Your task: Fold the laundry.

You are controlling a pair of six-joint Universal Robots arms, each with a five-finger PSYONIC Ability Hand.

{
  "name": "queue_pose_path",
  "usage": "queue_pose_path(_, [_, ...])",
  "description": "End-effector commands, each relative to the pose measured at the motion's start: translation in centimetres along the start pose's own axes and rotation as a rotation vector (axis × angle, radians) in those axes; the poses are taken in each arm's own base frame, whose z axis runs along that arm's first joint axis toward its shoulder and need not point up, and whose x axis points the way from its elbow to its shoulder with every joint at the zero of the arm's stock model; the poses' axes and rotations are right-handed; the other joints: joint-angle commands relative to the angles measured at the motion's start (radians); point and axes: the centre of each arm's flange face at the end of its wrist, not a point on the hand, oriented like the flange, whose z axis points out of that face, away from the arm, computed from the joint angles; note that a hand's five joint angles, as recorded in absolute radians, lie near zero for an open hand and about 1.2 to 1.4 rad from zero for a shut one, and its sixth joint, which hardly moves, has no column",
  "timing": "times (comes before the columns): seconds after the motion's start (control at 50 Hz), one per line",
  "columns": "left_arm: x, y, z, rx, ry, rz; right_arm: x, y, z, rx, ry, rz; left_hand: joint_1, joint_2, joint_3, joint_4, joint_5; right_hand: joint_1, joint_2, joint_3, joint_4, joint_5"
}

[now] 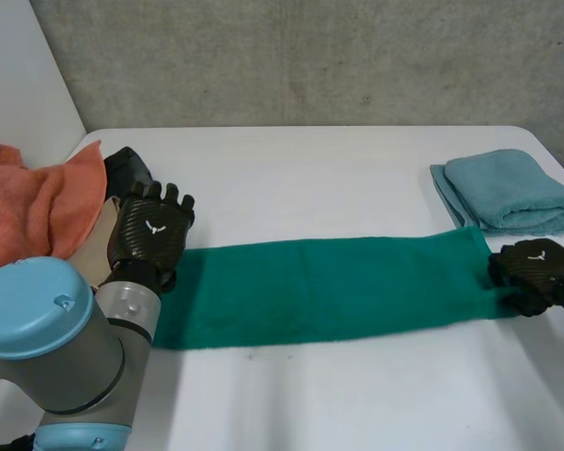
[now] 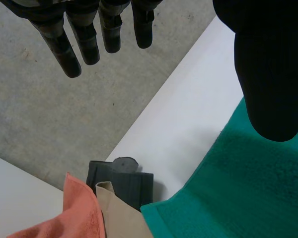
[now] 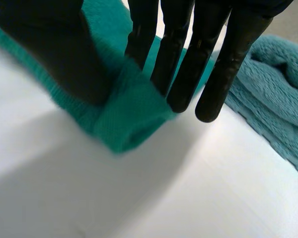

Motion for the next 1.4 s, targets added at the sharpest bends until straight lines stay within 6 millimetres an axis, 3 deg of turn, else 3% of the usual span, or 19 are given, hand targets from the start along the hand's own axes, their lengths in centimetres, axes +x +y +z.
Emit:
queue_pose_path(0.02, [-0.1,0.0,0.0,-0.001,-0.004,0.0,3.5,0.7,-1.8,-0.043,0.143,-0.013,-0.025,-0.028,-0.036,-0.03,-0.049,0.441,0.264,0.275,0.272,0.3])
queue_pose_path(0.12, [-0.2,-0.1,0.1,0.003,-0.007,0.0,5.8,1.3,-3.3,-0.048,0.208,-0.032,-0.025,-0.028,-0.036,-0.03,-0.049,0.441,0.264,0.275,0.272,0.3])
queue_pose_path(0.24, [-0.2,-0.1,0.1,0.0,-0.012,0.0,4.1,0.9,-3.2,-0.058,0.141,-0.067,-0.025,-0.028,-0.036,-0.03,-0.049,0.441,0.264,0.275,0.272,0.3])
queue_pose_path(0.32, [-0.3,0.0,0.0,-0.005,-0.012,0.001,4.8,0.8,-3.2,-0.048,0.158,-0.075,-0.025,-0.028,-0.036,-0.03,-0.049,0.441,0.264,0.275,0.272,0.3])
queue_pose_path(0.5, [-0.3,0.3,-0.1,-0.015,-0.01,0.003,11.7,2.4,-4.6,-0.127,0.385,-0.201,-0.025,-0.028,-0.036,-0.03,-0.049,0.441,0.264,0.275,0.272,0.3])
queue_pose_path(0.62, [-0.2,0.3,-0.1,-0.015,-0.008,0.003,12.9,2.2,-4.9,-0.165,0.424,-0.313,-0.025,-0.028,-0.036,-0.03,-0.049,0.441,0.264,0.275,0.272,0.3])
queue_pose_path(0.66, [-0.2,0.4,-0.2,-0.016,-0.007,0.004,12.2,0.8,-4.8,-0.134,0.415,-0.344,-0.025,-0.028,-0.036,-0.03,-0.049,0.441,0.264,0.275,0.272,0.3])
queue_pose_path(0.76, [-0.2,0.3,-0.2,-0.016,-0.009,0.003,7.3,-5.6,-4.6,0.047,0.344,-0.487,-0.025,-0.028,-0.036,-0.03,-0.049,0.441,0.264,0.275,0.272,0.3])
queue_pose_path(0.82, [-0.3,0.2,-0.2,-0.013,-0.013,0.002,3.1,-9.3,-4.9,0.174,0.276,-0.569,-0.025,-0.028,-0.036,-0.03,-0.049,0.441,0.264,0.275,0.272,0.3])
queue_pose_path(0.84, [-0.4,0.2,-0.2,-0.012,-0.014,0.002,0.5,-11.0,-5.0,0.244,0.227,-0.609,-0.025,-0.028,-0.036,-0.03,-0.049,0.441,0.264,0.275,0.272,0.3])
queue_pose_path(0.9, [-0.5,0.1,-0.2,-0.01,-0.019,-0.001,-4.2,-13.4,-5.3,0.36,0.134,-0.67,-0.025,-0.028,-0.036,-0.03,-0.049,0.441,0.264,0.275,0.272,0.3])
queue_pose_path(0.92, [-0.5,0.0,-0.2,-0.008,-0.018,-0.001,-7.4,-14.8,-5.8,0.442,0.073,-0.709,-0.025,-0.028,-0.036,-0.03,-0.049,0.441,0.264,0.275,0.272,0.3])
queue_pose_path(0.96, [-0.6,-0.1,-0.3,-0.003,-0.022,-0.003,-10.5,-15.9,-6.5,0.521,0.014,-0.742,-0.025,-0.028,-0.036,-0.03,-0.049,0.441,0.264,0.275,0.272,0.3])
queue_pose_path(1.08, [-0.7,-0.2,-0.3,-0.002,-0.023,-0.003,-21.3,-15.3,-7.4,0.668,-0.263,-0.816,-0.025,-0.028,-0.036,-0.03,-0.049,0.441,0.264,0.275,0.272,0.3])
queue_pose_path(1.16, [-0.6,-0.2,-0.3,-0.001,-0.021,-0.003,-26.2,-13.3,-7.8,0.666,-0.413,-0.841,-0.025,-0.028,-0.036,-0.03,-0.049,0.441,0.264,0.275,0.272,0.3])
queue_pose_path(1.24, [-0.6,-0.2,-0.4,0.0,-0.02,-0.003,-28.7,-11.3,-7.6,0.638,-0.504,-0.862,-0.025,-0.028,-0.036,-0.03,-0.049,0.441,0.264,0.275,0.272,0.3])
queue_pose_path(1.3, [-0.6,-0.4,-0.3,0.006,-0.022,-0.004,-28.9,-11.1,-7.4,0.637,-0.503,-0.869,-0.025,-0.028,-0.036,-0.03,-0.049,0.441,0.264,0.275,0.272,0.3])
queue_pose_path(1.36, [-0.7,-0.8,-0.1,0.019,-0.026,-0.006,-28.5,-11.7,-7.3,0.636,-0.484,-0.84,-0.025,-0.028,-0.036,-0.03,-0.049,-0.436,-0.613,-0.602,-0.605,-0.577])
queue_pose_path(1.4, [-0.8,-1.1,0.0,0.03,-0.029,-0.01,-28.2,-12.4,-7.4,0.631,-0.465,-0.792,-0.025,-0.028,-0.036,-0.03,-0.049,-0.781,-0.957,-0.947,-0.95,-0.922])
